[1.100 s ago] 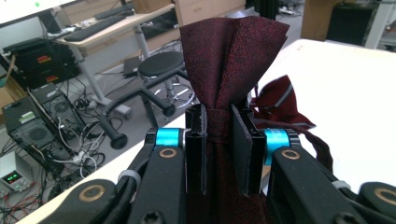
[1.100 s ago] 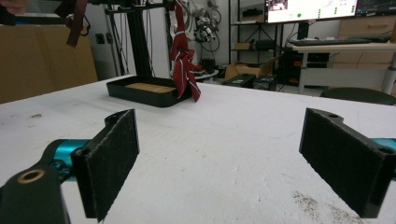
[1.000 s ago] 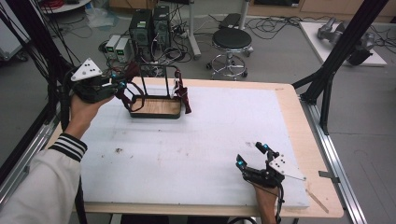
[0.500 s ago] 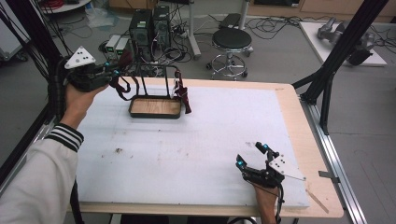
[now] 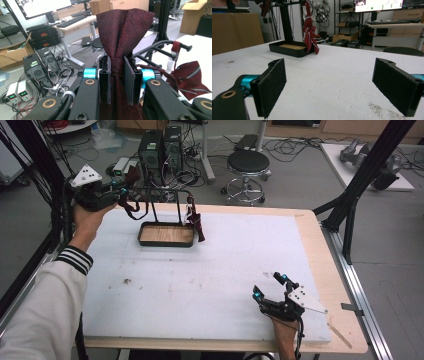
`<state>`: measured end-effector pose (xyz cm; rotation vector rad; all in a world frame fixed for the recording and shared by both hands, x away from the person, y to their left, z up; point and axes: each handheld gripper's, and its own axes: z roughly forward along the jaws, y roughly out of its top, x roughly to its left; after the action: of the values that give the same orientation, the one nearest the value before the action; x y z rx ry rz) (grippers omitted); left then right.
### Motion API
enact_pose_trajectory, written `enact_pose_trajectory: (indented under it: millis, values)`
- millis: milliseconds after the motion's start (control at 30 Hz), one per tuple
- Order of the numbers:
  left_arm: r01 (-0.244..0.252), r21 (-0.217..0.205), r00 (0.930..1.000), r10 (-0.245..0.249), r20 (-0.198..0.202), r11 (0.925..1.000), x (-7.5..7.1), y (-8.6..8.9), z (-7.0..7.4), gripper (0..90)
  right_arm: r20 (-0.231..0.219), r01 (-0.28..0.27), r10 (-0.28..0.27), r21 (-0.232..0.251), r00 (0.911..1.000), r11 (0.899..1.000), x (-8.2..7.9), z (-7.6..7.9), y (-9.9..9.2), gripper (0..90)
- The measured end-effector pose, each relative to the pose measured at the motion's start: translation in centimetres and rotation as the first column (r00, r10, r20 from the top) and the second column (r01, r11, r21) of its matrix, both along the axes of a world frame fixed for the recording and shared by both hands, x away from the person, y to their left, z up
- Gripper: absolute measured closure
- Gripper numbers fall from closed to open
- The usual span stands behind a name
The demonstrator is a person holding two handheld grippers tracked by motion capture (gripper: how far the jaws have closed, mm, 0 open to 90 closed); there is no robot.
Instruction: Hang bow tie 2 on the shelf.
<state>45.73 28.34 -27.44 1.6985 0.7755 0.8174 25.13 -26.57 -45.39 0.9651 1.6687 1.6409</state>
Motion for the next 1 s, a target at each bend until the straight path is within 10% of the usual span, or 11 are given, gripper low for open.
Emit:
enact_pose_trajectory:
  millis: [1000]
  values:
    - [-0.107,-0.071,0.9943,0.106,-0.015,0.9918,2.3,1.3,-1.4,76.2,0.004,0.004,-0.004,-0.002,1.0000,1.000,0.0,0.0,0.0,11.1]
